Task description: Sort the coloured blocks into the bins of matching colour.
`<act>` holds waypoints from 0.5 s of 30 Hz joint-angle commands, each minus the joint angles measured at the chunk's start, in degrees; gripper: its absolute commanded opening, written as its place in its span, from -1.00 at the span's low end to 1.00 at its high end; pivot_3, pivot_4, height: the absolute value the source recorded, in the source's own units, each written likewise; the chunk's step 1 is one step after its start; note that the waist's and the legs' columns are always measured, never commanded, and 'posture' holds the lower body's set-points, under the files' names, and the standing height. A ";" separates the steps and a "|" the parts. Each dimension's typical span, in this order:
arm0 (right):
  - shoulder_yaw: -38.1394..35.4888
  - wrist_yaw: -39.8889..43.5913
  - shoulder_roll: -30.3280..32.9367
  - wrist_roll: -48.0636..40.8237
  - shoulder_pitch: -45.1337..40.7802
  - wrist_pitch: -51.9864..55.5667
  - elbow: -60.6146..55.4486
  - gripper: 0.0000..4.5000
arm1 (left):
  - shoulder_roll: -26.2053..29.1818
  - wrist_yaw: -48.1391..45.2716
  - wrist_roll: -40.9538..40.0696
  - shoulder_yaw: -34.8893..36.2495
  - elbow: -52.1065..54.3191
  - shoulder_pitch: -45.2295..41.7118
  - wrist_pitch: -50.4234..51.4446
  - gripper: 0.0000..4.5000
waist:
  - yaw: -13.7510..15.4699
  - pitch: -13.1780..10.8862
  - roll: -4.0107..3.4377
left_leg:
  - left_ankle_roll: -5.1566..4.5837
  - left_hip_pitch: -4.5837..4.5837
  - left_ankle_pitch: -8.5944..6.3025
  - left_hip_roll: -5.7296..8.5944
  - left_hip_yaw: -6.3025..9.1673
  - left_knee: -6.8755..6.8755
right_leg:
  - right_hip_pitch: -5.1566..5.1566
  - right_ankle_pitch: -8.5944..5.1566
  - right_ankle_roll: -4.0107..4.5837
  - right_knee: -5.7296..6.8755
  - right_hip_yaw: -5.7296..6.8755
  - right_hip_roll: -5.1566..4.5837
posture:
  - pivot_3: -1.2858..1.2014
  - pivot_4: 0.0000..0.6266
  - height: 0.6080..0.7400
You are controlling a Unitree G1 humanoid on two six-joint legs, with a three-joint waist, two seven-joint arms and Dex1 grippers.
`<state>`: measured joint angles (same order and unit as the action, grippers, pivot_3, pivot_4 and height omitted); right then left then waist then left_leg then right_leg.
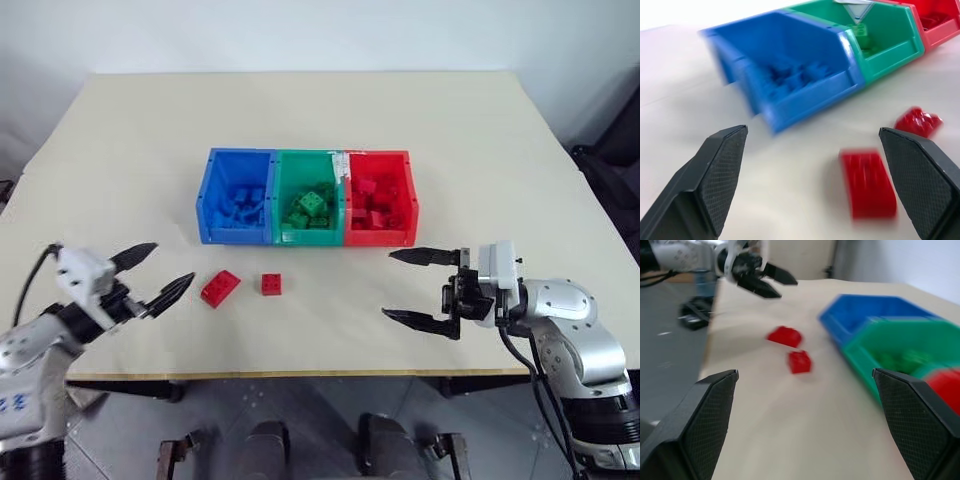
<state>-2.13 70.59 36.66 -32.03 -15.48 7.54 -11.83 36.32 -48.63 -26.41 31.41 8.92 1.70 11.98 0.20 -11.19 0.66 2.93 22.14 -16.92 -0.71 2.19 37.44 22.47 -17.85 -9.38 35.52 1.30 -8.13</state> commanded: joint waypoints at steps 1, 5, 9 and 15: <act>1.56 3.74 0.38 0.75 -1.98 -2.07 1.87 1.00 | 1.76 -1.73 -2.08 5.79 3.78 6.64 -0.54 0.99 | 0.38 0.02 0.03 | -0.01 -0.01 -0.03 0.01 0.00 0.04 | -0.02 0.00 0.00 -0.01 -0.01 0.00 | 0.03 -0.52 1.00; 2.43 5.94 0.31 1.61 -3.51 -3.28 4.65 1.00 | 3.48 -3.20 -2.99 3.66 7.24 9.52 0.78 0.99 | 0.30 0.03 0.06 | -0.03 -0.03 -0.12 -0.01 -0.05 0.01 | 0.00 0.01 0.02 0.01 -0.03 0.01 | 0.03 -0.52 1.00; 1.94 6.92 1.20 2.23 -3.45 -3.66 5.65 1.00 | 6.84 -7.19 -3.33 -4.01 9.67 6.44 2.86 0.99 | 0.95 0.03 0.07 | -0.02 0.00 -0.12 -0.01 -0.04 0.13 | -0.01 0.00 0.03 0.01 -0.05 0.01 | 0.03 -0.52 1.00; -1.33 5.63 4.57 3.15 0.43 -3.88 4.53 1.00 | 9.76 -11.95 8.82 -25.16 -1.56 -14.24 -0.81 0.99 | 1.22 0.03 0.06 | -0.01 0.00 -0.11 0.03 -0.04 0.14 | -0.02 0.00 0.03 0.05 -0.01 0.03 | 0.03 -0.52 1.00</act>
<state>-0.87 76.98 40.13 -28.26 -16.12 3.96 -5.10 45.79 -59.42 -21.32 10.67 10.12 -9.78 13.12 1.42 -11.17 0.72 2.92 22.15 -17.04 -0.71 2.13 37.60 22.47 -17.84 -9.35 35.58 1.27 -8.06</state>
